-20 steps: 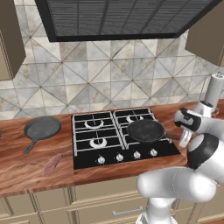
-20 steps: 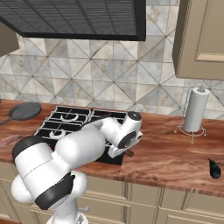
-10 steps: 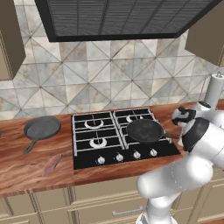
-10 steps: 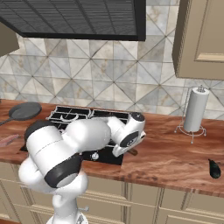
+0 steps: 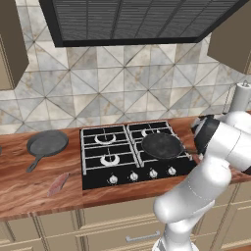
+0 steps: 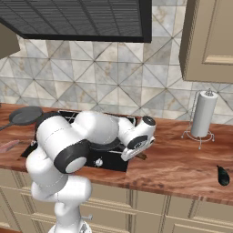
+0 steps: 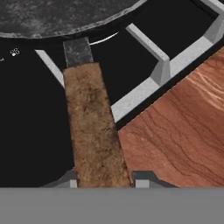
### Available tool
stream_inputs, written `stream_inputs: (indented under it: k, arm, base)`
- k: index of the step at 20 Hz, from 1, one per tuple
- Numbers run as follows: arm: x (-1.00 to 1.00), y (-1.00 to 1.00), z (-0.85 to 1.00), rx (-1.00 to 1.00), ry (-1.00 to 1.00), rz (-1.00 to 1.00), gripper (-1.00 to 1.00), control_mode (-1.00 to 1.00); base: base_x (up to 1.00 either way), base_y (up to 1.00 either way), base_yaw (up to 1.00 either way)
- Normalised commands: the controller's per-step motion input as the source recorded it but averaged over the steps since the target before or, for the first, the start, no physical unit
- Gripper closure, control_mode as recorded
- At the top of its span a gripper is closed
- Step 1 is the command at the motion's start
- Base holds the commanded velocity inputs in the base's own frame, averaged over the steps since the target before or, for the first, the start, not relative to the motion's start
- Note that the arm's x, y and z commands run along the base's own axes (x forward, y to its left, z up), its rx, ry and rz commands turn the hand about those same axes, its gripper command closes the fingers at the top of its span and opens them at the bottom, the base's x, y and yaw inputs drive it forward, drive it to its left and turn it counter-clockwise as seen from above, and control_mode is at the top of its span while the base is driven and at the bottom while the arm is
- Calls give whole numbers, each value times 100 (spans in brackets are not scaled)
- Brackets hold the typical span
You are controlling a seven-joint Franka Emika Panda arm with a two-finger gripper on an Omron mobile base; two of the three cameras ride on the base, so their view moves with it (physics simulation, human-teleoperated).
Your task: Place both pans onto different burners. Then place the eggplant and the steak on different pans.
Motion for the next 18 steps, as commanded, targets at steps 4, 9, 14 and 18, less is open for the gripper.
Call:
stream_inputs:
  k: [4,9,14,18]
  arm:
    - [0,0,-6,0,0,0,-100,-100]
    - [-1,0,5,0,0,0,-100,-100]
    - [-17,0,25,0,0,3,-100,-100]
    - [-36,11,23,-4,-2,3,-100,-100]
  base:
    - [0,0,0]
    - [0,0,0]
    - [0,0,0]
    - [0,0,0]
